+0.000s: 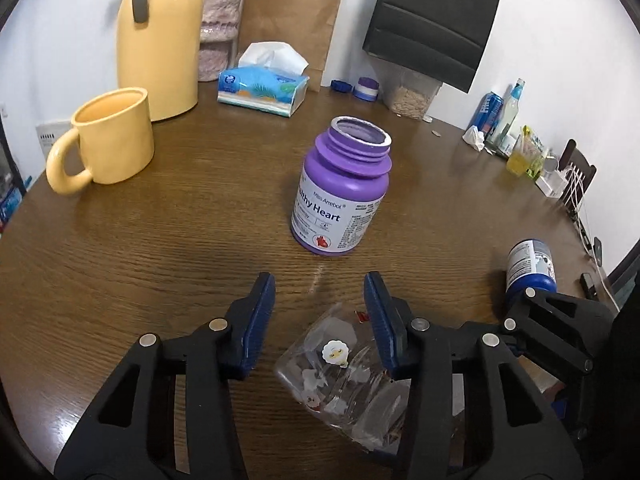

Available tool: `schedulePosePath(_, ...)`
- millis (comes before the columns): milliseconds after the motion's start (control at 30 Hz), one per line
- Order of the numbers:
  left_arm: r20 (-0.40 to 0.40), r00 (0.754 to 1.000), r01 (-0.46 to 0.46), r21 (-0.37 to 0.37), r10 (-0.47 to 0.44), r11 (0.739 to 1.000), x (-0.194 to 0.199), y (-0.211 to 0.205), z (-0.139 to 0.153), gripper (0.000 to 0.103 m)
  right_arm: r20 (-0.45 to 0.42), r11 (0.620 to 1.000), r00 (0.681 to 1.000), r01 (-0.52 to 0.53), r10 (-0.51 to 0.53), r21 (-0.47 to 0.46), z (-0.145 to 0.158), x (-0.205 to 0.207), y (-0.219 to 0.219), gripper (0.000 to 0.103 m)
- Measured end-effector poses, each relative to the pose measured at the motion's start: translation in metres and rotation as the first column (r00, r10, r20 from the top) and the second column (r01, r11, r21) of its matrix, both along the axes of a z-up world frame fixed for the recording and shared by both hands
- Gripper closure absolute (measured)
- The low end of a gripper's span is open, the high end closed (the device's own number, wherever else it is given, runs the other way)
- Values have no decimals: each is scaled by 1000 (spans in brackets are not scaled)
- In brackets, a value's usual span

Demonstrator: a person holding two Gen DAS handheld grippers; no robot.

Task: Flip cup upright
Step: 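Lift the cup with the right gripper while the left gripper closes on its body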

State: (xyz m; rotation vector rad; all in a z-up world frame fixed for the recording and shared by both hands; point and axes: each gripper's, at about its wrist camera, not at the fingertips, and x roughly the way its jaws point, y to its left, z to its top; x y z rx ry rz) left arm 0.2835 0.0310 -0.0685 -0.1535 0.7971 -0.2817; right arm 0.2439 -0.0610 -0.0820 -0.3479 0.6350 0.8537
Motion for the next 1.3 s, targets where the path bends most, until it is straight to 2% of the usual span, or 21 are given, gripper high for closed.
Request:
schedulePosePath(100,2,1000,-11,30,11,1000,0,-3,2,63,8,1000,1000,1,-1,-6,0,-2,-2,40)
schedulePosePath(200,32,998,-49,88,46,995,-2,-3,4,63,26,998,998,53,-52,-35,-1,0,-8,39)
schedulePosePath(300,44,998,-53,89,49,995,-7,3,4,63,-7,997,997,77,-77,0,0,1,-21,38)
schedulePosePath(467,78,995,-71,120,62,990,-16,5,4,63,10,994,994,112,-112,-18,2,0,-28,33)
schedulePosePath(567,82,994,-90,177,76,980,-18,2,3,63,45,981,982,185,-183,-49,1,3,-40,30)
schedulePosePath(667,34,997,-68,152,64,986,-17,3,-1,63,29,964,966,257,-256,-64,-2,13,-52,30)
schedulePosePath(733,41,998,-61,149,55,987,-20,0,0,63,-8,964,964,265,-265,-37,-4,15,-60,30)
schedulePosePath(800,43,998,-61,172,54,983,-21,-3,3,60,-8,962,962,272,-272,-34,-4,16,-61,30)
schedulePosePath(867,40,998,-49,134,45,990,-22,1,9,54,-7,960,960,279,-279,-37,-4,18,-60,30)
schedulePosePath(900,44,998,-37,111,33,993,-23,3,12,53,-12,959,959,282,-282,-34,-4,19,-60,30)
schedulePosePath(967,52,998,21,78,-25,997,-25,-1,19,36,-16,958,959,284,-284,-30,-4,21,-61,30)
schedulePosePath(1033,24,984,174,84,-176,981,-27,-18,18,24,-11,955,956,294,-294,-39,-4,23,-61,31)
schedulePosePath(1067,2,966,256,103,-257,961,-27,-31,14,24,-11,953,954,299,-300,-42,-4,25,-60,31)
schedulePosePath(1133,-38,954,298,145,-296,943,-21,-47,4,26,4,938,942,335,-336,-86,-6,26,-63,31)
schedulePosePath(1167,-63,953,304,149,-298,941,-17,-50,1,46,19,932,937,349,-349,-99,-7,25,-66,30)
schedulePosePath(1200,-97,950,308,143,-297,940,-11,-52,-4,43,14,932,937,349,-349,-94,-6,25,-69,30)
schedulePosePath(1233,-113,952,300,131,-286,945,-6,-53,-7,44,-10,934,937,347,-349,-81,-5,25,-74,30)
schedulePosePath(1300,-107,949,308,128,-295,943,-3,-56,-11,45,-21,931,932,359,-361,-61,-2,24,-83,30)
